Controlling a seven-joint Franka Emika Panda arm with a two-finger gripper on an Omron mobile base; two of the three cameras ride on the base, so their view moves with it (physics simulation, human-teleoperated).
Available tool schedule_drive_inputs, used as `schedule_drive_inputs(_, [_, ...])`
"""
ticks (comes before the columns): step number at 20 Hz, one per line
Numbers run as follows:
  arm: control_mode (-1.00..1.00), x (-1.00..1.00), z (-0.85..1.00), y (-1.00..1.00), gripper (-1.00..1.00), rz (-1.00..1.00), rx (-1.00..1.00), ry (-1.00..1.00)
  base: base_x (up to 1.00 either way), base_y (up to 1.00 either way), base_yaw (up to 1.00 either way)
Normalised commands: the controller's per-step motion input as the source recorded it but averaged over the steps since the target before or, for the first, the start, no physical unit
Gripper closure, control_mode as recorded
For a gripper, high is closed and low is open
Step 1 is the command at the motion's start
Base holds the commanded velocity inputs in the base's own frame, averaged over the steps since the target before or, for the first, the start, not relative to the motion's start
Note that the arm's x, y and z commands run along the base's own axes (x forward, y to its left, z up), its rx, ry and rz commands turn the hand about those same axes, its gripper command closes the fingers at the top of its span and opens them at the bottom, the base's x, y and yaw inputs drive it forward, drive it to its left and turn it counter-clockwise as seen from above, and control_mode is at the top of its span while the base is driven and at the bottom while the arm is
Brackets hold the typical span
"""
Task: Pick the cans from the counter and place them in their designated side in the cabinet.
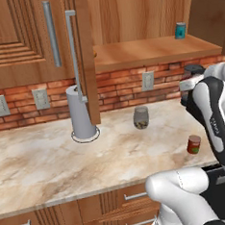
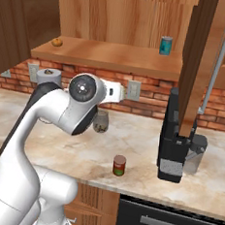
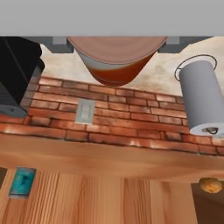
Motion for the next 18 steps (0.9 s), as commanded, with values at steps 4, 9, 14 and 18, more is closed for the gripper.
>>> schedule_drive_inputs(4, [-1.00, 0.00, 0.32, 0.00, 1.00, 0.00, 0.00, -0.03, 0.00, 0.00, 0.00])
schedule_drive_inputs(9, [-1.00, 0.00, 0.28, 0.00, 1.00, 0.00, 0.00, -0.03, 0.00, 0.00, 0.00])
schedule_drive_inputs(14, [-1.00, 0.02, 0.29, 0.00, 1.00, 0.00, 0.00, -0.05, 0.00, 0.00, 0.00])
schedule_drive_inputs(18, [-1.00, 0.08, 0.25, 0.00, 1.00, 0.00, 0.00, -0.05, 0.00, 0.00, 0.00])
